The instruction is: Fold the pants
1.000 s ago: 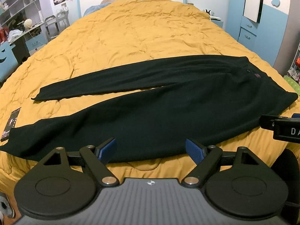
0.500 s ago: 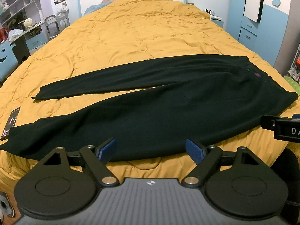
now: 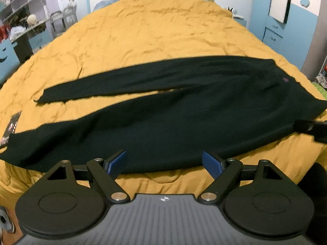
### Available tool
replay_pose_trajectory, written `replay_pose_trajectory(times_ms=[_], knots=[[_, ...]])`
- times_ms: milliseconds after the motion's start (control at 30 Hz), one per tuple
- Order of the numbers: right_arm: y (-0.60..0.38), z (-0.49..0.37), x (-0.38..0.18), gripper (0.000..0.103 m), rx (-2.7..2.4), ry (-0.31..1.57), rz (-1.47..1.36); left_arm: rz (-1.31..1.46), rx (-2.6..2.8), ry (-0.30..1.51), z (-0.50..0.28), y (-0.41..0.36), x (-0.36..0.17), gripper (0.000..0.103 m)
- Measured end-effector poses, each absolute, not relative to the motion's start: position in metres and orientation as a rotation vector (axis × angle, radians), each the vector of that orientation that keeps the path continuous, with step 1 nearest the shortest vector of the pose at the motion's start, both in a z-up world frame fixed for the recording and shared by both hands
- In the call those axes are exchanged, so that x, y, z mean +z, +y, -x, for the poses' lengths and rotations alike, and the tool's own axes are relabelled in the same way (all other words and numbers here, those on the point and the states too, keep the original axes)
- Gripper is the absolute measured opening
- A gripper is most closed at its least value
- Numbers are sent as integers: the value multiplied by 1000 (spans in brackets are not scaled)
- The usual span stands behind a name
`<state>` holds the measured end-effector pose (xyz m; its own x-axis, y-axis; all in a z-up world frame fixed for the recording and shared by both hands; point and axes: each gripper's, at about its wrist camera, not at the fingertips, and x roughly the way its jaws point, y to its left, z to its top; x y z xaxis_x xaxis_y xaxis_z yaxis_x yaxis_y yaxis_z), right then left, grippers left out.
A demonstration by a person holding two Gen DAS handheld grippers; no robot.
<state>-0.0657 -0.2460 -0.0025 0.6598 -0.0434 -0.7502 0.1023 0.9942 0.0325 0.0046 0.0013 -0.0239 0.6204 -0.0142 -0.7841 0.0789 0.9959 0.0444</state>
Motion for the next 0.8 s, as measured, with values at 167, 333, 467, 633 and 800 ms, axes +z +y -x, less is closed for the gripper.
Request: replay_pose_trajectory(times_ms=[167,333,467,633,800], knots=[[-288,46,-29,83,-108,897,-103,-28,-9,932,-15,41,-48,97],[-344,41,-48,83,-232,827,-154,52,94,953,-14,97,-63,97],[-388,43,-63,83,-270,738,-174,132,206,935,1,148,-68,97],[-431,37,-73,83,-357,711,-255,250,341,872,18,204,-72,97],[-462,31,-77,83,-348,661,-443,506,332,787,19,245,-69,97]])
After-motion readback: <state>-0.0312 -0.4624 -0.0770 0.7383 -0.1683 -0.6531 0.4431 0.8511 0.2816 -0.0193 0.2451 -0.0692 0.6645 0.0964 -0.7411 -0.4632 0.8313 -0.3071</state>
